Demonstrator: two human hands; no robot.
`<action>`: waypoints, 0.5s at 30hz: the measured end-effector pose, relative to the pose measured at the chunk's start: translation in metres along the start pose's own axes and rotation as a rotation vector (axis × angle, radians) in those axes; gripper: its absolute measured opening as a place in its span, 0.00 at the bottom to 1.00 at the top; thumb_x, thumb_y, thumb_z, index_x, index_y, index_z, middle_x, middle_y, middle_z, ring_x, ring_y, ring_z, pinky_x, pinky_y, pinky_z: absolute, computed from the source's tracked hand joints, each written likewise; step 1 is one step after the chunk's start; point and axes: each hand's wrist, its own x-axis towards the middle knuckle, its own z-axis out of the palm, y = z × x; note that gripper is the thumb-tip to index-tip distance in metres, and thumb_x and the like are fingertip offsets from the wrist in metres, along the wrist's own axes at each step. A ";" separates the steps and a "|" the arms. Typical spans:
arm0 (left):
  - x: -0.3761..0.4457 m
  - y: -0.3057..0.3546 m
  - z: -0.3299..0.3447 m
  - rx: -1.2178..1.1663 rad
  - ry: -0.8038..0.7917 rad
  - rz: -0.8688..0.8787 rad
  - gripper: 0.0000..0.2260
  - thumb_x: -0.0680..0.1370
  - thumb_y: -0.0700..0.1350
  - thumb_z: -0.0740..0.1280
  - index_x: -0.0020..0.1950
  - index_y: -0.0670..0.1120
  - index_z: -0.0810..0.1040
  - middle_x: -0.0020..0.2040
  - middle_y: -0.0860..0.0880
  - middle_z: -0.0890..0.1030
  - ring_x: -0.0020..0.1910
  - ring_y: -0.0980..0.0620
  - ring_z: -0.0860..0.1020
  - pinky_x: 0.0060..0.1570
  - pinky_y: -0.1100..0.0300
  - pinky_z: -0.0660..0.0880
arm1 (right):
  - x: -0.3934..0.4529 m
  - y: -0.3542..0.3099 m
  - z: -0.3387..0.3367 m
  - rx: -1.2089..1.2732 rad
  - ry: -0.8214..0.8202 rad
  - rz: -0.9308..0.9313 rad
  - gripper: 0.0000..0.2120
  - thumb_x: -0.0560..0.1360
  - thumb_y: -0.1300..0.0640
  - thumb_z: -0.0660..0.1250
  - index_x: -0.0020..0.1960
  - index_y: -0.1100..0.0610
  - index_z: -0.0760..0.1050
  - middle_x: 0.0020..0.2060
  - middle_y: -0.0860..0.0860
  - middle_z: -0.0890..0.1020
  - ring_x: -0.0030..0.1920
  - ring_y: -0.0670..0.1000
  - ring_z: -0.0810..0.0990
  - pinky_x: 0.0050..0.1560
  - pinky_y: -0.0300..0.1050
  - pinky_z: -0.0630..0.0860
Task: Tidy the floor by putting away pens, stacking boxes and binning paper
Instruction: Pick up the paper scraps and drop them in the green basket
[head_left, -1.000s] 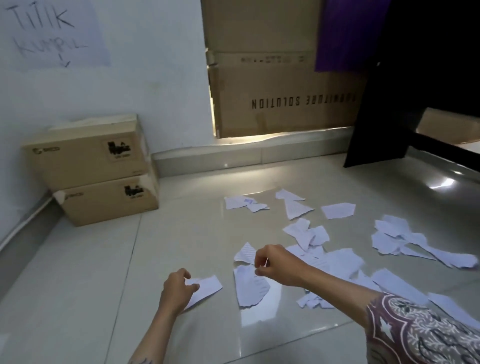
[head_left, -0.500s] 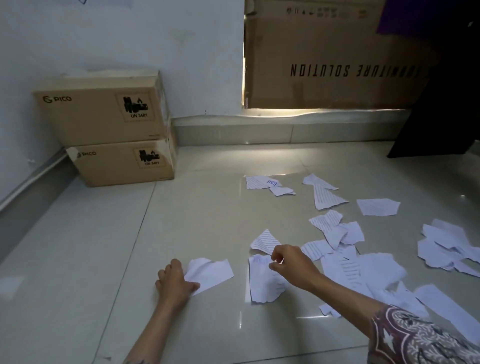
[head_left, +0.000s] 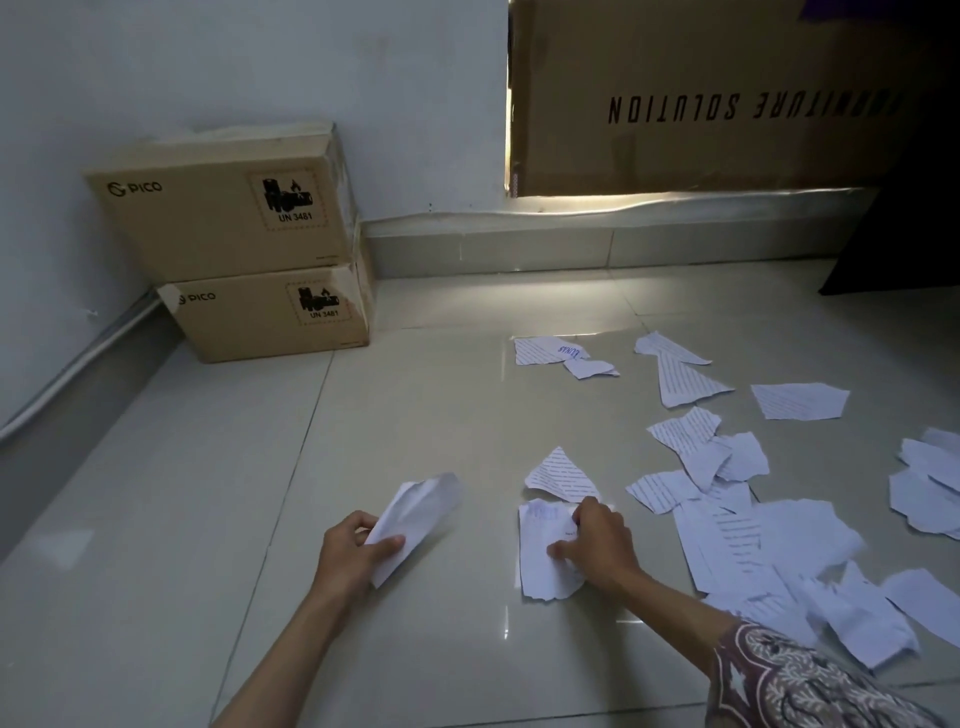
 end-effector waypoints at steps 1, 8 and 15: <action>-0.001 0.000 -0.001 -0.014 0.011 -0.019 0.07 0.70 0.35 0.72 0.39 0.39 0.74 0.36 0.44 0.79 0.34 0.47 0.75 0.31 0.61 0.67 | 0.001 -0.001 0.000 0.070 -0.027 0.003 0.18 0.70 0.54 0.73 0.54 0.59 0.70 0.51 0.55 0.78 0.52 0.54 0.76 0.52 0.45 0.72; -0.006 0.005 -0.004 -0.058 0.077 -0.054 0.14 0.68 0.37 0.74 0.50 0.44 0.75 0.44 0.46 0.77 0.39 0.51 0.76 0.32 0.60 0.70 | 0.001 0.004 -0.002 0.244 -0.096 -0.131 0.16 0.66 0.67 0.72 0.31 0.53 0.69 0.32 0.47 0.75 0.34 0.45 0.72 0.33 0.33 0.67; -0.007 0.012 -0.002 -0.099 0.083 -0.042 0.16 0.67 0.37 0.75 0.51 0.47 0.75 0.49 0.42 0.78 0.41 0.48 0.77 0.35 0.58 0.72 | 0.016 -0.005 -0.034 0.638 -0.104 -0.176 0.08 0.68 0.67 0.72 0.34 0.57 0.78 0.32 0.51 0.79 0.36 0.48 0.76 0.38 0.37 0.71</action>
